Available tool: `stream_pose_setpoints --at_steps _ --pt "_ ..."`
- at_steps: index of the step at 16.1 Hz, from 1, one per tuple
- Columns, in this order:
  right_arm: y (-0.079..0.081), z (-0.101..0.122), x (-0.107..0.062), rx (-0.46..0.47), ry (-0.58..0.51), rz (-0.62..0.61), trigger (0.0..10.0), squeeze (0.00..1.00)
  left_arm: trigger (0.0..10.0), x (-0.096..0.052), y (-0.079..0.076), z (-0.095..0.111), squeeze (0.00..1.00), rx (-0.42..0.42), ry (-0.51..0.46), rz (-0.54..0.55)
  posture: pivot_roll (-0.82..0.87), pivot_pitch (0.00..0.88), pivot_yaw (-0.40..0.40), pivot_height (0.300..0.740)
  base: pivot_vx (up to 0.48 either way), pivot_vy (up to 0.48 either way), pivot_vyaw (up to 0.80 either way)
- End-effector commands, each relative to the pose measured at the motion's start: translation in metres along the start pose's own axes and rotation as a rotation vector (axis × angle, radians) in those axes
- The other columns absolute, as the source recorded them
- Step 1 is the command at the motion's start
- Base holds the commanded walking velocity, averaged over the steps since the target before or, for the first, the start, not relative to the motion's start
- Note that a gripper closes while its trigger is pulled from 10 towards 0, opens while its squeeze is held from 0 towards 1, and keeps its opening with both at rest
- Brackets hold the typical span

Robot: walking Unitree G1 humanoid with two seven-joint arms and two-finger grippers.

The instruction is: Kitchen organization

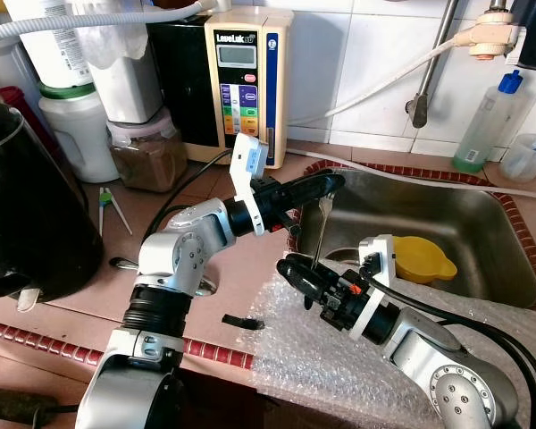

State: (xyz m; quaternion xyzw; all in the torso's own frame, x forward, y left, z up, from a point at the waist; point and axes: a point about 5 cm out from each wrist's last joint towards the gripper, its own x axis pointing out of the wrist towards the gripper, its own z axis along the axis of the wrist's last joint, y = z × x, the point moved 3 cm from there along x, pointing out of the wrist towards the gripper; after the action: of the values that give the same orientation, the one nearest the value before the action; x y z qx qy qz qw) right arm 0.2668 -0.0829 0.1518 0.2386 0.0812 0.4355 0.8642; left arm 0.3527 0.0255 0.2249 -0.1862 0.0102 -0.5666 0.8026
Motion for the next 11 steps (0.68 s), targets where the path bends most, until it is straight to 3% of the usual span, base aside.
stream_pose_setpoints --at_steps 1,11 --pt "0.0019 0.0022 0.0023 -0.012 -0.003 0.007 0.0 0.0 0.0 0.0021 -0.0036 0.0047 0.0 0.011 -0.005 -0.009 0.02 0.013 0.036 0.74 0.0 0.0 0.0" --pt "-0.004 0.007 0.0028 -0.04 -0.044 -0.045 0.0 0.0 0.0 0.0013 -0.0027 0.0022 0.0 0.014 0.01 -0.009 0.02 0.008 0.042 0.74 0.0 0.0 0.0"
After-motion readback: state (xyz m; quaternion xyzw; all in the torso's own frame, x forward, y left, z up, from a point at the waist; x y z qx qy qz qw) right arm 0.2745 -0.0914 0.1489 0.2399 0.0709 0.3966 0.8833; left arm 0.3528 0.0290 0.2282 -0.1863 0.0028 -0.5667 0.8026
